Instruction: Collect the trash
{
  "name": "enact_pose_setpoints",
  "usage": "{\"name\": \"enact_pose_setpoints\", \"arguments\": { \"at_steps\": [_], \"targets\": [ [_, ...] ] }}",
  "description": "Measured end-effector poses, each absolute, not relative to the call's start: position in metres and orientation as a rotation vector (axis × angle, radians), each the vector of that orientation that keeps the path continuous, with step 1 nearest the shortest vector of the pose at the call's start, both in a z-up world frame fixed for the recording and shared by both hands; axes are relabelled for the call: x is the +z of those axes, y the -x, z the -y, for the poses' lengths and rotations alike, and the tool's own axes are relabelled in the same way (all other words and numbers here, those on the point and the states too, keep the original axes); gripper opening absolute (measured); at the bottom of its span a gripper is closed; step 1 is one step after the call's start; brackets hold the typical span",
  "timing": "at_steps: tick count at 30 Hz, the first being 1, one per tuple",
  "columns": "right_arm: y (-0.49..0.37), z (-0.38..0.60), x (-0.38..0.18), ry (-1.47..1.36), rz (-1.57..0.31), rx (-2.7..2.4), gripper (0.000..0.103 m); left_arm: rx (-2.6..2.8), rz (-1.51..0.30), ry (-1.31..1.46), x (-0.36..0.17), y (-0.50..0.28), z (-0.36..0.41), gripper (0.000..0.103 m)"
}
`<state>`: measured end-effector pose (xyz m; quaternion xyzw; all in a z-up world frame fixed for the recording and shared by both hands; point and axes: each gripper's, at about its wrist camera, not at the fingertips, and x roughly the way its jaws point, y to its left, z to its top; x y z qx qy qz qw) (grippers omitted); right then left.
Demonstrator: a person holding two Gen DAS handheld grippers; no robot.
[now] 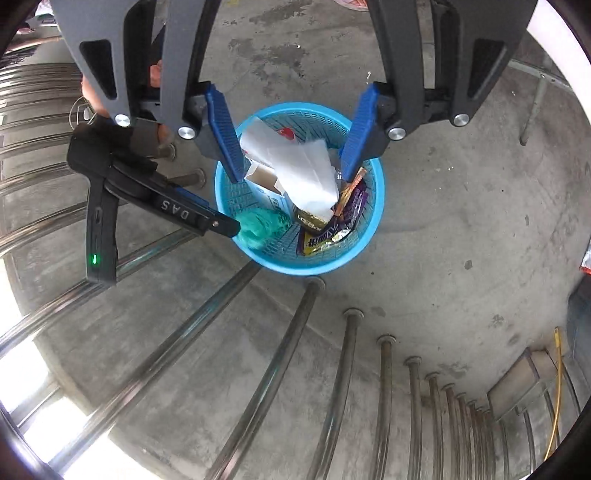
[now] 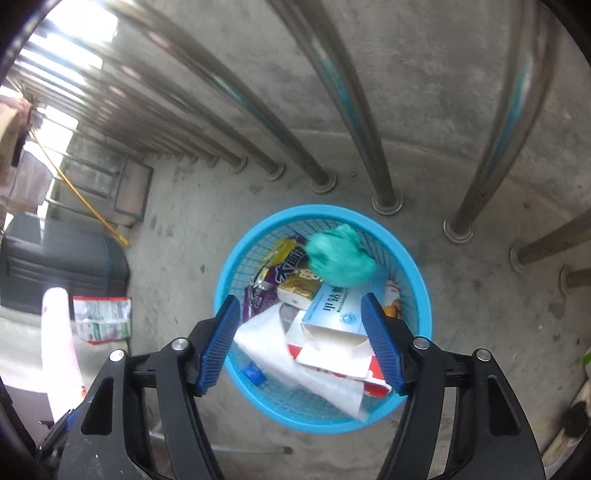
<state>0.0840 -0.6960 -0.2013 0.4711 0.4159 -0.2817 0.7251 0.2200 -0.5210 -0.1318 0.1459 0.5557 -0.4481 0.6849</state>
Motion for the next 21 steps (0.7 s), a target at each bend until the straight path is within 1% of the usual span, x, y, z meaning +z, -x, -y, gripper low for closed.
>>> {"name": "enact_pose_setpoints", "arguments": {
  "at_steps": [4, 6, 9, 10, 12, 14, 15, 16, 17, 18, 21],
  "targets": [
    [-0.060, 0.692, -0.185, -1.055, -0.862, -0.645, 0.067, -1.020, -1.169, -0.280, -0.101, -0.217, 0.499, 0.056],
    [-0.046, 0.688, -0.168, -1.063, -0.809, -0.652, 0.067, -1.034, -1.126, -0.245, -0.080, -0.216, 0.483, 0.057],
    [-0.032, 0.676, -0.137, -1.055, -0.712, -0.659, 0.067, -1.047, -1.038, -0.194, -0.041, -0.209, 0.446, 0.063],
    [-0.027, 0.667, -0.121, -1.037, -0.679, -0.647, 0.067, -1.049, -1.006, -0.170, -0.027, -0.205, 0.431, 0.066],
    [-0.021, 0.645, -0.090, -0.982, -0.618, -0.607, 0.070, -1.043, -0.938, -0.129, 0.002, -0.196, 0.396, 0.074],
    [-0.020, 0.612, -0.054, -0.888, -0.560, -0.550, 0.081, -1.014, -0.882, -0.093, 0.027, -0.187, 0.358, 0.088],
    [-0.021, 0.593, -0.037, -0.825, -0.542, -0.525, 0.083, -0.994, -0.861, -0.072, 0.038, -0.182, 0.338, 0.092],
    [-0.021, 0.571, -0.020, -0.756, -0.528, -0.499, 0.088, -0.959, -0.846, -0.058, 0.048, -0.177, 0.318, 0.097],
    [-0.020, 0.549, -0.003, -0.684, -0.510, -0.465, 0.095, -0.906, -0.824, -0.042, 0.057, -0.170, 0.295, 0.097],
    [-0.019, 0.526, 0.011, -0.618, -0.486, -0.437, 0.096, -0.857, -0.804, -0.030, 0.065, -0.164, 0.275, 0.097],
    [-0.012, 0.460, 0.043, -0.466, -0.438, -0.377, 0.096, -0.704, -0.746, 0.012, 0.083, -0.145, 0.210, 0.097]
  ]
}}
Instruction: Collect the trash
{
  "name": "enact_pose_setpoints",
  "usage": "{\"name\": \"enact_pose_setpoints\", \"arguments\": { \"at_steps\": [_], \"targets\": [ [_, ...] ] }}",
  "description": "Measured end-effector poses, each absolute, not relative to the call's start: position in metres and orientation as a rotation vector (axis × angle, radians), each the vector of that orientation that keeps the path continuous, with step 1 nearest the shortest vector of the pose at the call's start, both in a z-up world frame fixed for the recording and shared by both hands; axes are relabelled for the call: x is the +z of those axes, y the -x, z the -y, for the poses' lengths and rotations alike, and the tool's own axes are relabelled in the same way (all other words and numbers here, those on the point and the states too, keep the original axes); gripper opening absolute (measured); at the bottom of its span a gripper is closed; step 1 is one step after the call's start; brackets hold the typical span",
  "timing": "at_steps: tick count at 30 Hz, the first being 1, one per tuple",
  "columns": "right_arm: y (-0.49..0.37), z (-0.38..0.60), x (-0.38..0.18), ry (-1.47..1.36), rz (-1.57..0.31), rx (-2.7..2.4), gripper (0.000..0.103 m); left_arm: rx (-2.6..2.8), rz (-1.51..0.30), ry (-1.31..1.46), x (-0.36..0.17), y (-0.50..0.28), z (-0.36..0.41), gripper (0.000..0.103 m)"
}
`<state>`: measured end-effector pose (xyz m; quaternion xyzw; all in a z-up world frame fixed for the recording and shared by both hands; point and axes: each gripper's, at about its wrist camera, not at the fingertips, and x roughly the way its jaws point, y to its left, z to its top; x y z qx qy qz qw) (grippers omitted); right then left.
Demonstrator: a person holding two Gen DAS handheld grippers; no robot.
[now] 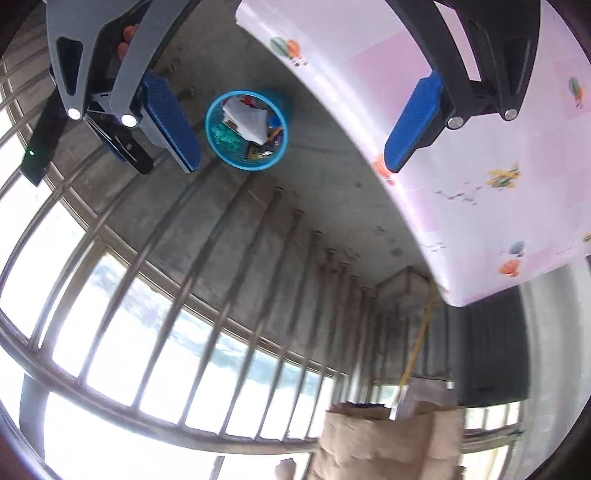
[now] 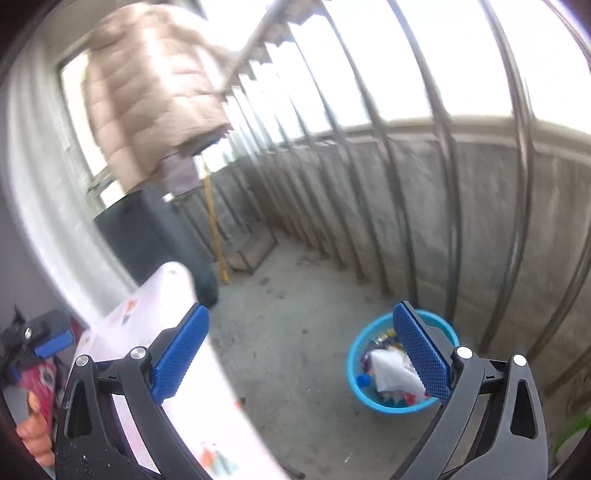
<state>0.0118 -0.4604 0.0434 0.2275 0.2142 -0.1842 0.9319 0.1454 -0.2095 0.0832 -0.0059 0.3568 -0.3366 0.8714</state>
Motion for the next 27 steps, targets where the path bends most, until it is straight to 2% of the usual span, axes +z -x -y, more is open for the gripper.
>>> {"name": "enact_pose_setpoints", "arguments": {
  "at_steps": [8, 14, 21, 27],
  "targets": [
    [0.005, 0.337, 0.067, -0.280, -0.464, -0.256, 0.096, -0.191, -0.634, -0.034, 0.078, -0.080, 0.068, 0.097],
    [0.010, 0.282, 0.052, -0.132, -0.596, -0.247, 0.096, -0.016, -0.747, -0.006, 0.036, -0.042, 0.006, 0.097],
    [0.014, 0.266, 0.021, -0.001, -0.822, -0.242, 0.095, 0.006, -0.957, -0.042, -0.019, -0.025, 0.014, 0.097],
    [0.019, 0.270, 0.012, 0.008, -0.902, -0.276, 0.095, 0.005, -0.960, -0.072, -0.019, -0.026, 0.026, 0.097]
  ]
}}
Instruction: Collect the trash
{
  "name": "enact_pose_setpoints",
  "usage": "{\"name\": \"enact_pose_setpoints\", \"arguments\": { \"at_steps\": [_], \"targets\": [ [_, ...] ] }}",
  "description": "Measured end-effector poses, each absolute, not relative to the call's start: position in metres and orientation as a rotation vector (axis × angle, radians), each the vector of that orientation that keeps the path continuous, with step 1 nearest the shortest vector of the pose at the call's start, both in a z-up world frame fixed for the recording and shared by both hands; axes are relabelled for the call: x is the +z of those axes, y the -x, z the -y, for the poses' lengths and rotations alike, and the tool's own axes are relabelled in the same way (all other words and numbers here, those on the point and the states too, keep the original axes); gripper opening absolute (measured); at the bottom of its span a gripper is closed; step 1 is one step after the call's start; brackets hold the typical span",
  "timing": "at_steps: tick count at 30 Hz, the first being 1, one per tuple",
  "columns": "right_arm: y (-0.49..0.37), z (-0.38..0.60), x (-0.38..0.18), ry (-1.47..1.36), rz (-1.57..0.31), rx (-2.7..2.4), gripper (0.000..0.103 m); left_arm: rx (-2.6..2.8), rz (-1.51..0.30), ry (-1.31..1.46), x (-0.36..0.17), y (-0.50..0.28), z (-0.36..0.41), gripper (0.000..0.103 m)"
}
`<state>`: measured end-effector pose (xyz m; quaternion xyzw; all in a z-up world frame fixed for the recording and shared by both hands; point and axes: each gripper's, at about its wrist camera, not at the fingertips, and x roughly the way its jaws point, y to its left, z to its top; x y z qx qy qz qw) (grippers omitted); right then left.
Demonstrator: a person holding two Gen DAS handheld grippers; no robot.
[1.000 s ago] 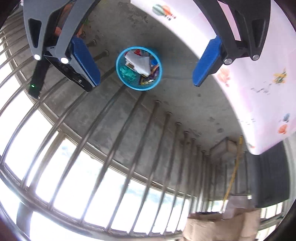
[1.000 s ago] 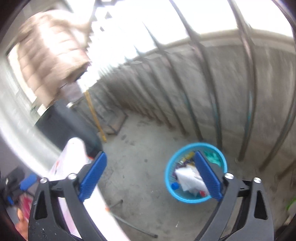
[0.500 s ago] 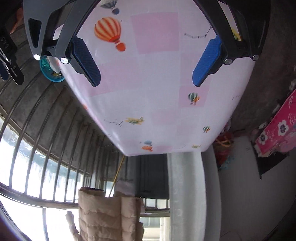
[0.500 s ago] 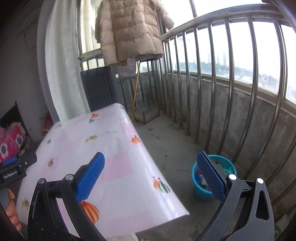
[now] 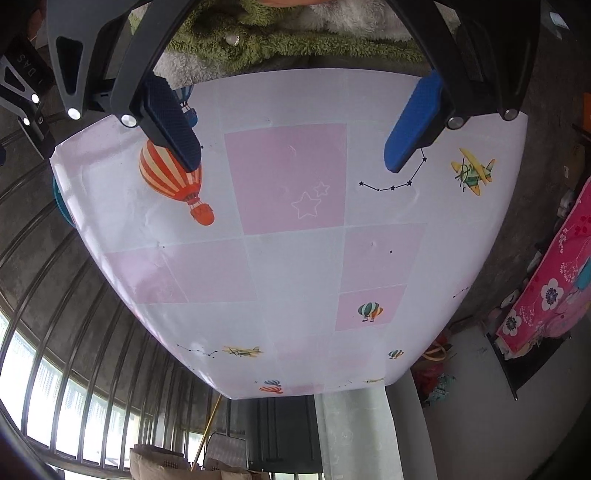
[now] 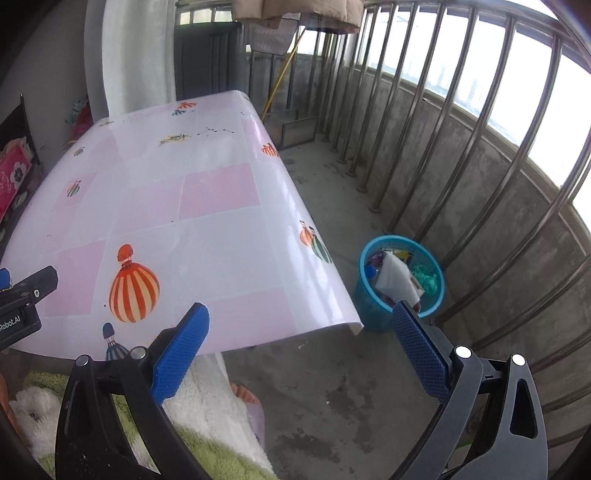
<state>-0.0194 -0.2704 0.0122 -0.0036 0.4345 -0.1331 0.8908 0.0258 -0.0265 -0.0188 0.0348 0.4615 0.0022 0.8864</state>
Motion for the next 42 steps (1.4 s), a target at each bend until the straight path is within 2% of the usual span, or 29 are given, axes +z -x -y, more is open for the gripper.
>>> {"name": "enact_pose_setpoints", "arguments": {
  "at_steps": [42],
  "targets": [
    [0.025, 0.281, 0.004, -0.008, -0.935, -0.330, 0.095, -0.100, -0.942, -0.180, -0.018, -0.032, 0.070, 0.097]
  ]
}}
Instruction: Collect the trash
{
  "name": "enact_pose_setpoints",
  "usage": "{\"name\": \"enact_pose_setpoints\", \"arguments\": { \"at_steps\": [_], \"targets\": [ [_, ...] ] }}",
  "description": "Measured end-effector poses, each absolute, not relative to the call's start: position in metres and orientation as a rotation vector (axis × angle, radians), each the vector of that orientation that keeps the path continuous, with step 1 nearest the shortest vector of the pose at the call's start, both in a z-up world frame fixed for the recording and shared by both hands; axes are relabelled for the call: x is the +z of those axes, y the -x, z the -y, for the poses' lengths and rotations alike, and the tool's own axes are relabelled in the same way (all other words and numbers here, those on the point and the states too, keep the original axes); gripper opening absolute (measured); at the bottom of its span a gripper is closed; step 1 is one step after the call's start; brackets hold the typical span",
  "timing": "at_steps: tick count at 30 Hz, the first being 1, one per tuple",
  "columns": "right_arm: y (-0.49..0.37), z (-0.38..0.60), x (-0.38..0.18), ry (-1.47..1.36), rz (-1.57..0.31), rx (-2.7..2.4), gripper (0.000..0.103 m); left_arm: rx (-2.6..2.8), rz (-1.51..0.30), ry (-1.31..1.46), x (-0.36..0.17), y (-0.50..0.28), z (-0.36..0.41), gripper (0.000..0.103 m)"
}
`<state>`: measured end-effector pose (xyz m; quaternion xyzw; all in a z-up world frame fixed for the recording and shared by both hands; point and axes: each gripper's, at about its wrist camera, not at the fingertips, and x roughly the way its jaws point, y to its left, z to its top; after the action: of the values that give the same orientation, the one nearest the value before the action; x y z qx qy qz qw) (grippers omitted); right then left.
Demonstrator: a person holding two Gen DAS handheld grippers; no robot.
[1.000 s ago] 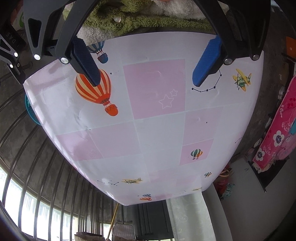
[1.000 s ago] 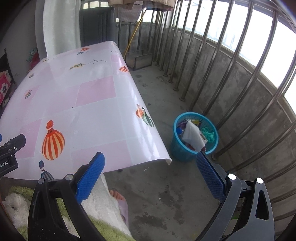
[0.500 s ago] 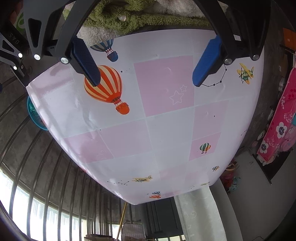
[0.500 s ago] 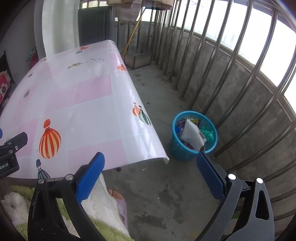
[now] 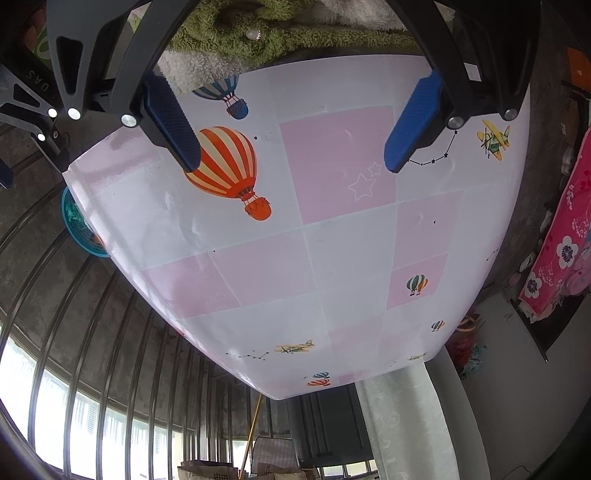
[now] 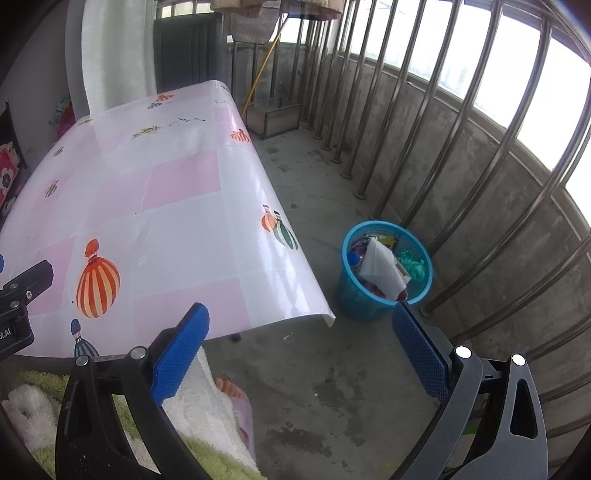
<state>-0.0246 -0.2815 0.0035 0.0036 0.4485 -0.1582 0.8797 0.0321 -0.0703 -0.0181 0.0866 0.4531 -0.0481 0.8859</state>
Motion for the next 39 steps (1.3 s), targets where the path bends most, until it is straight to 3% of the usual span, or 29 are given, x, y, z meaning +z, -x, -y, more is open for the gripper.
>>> {"name": "enact_pose_setpoints", "arguments": {
  "at_steps": [39],
  "targets": [
    [0.0249, 0.2795, 0.0083, 0.002, -0.900, -0.333, 0.095, -0.071, -0.919, -0.153, -0.0111, -0.0314, 0.0673, 0.097]
  ]
}}
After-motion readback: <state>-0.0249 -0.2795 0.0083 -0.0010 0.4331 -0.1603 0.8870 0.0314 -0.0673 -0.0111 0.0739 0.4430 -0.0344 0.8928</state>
